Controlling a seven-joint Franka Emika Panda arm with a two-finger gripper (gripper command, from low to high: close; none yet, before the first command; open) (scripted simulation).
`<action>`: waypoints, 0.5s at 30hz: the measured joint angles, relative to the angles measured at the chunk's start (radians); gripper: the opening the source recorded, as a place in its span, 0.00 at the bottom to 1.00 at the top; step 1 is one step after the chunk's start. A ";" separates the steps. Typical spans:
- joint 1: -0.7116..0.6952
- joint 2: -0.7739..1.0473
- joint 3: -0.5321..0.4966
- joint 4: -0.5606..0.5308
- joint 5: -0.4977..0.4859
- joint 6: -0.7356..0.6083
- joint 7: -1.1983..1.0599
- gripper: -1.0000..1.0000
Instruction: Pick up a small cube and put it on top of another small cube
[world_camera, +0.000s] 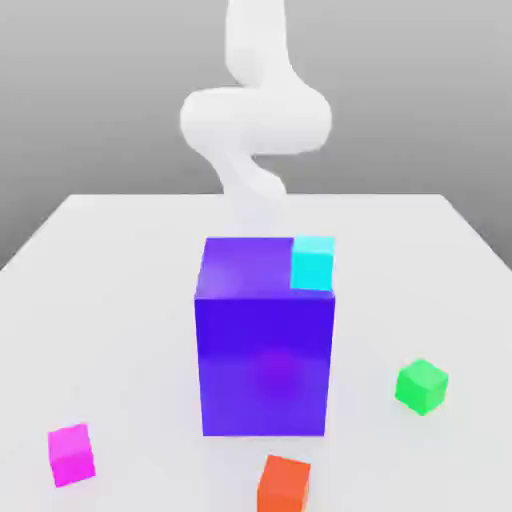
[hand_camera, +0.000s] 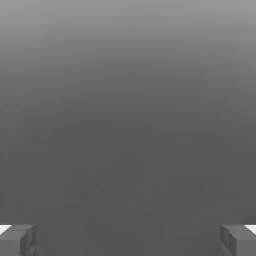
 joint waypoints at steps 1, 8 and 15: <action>0.012 0.039 -0.026 -0.004 0.009 0.013 -0.038 0.50; 0.079 0.292 -0.192 -0.033 0.090 0.099 -0.298 0.50; 0.103 0.548 -0.318 -0.060 0.206 0.180 -0.581 0.50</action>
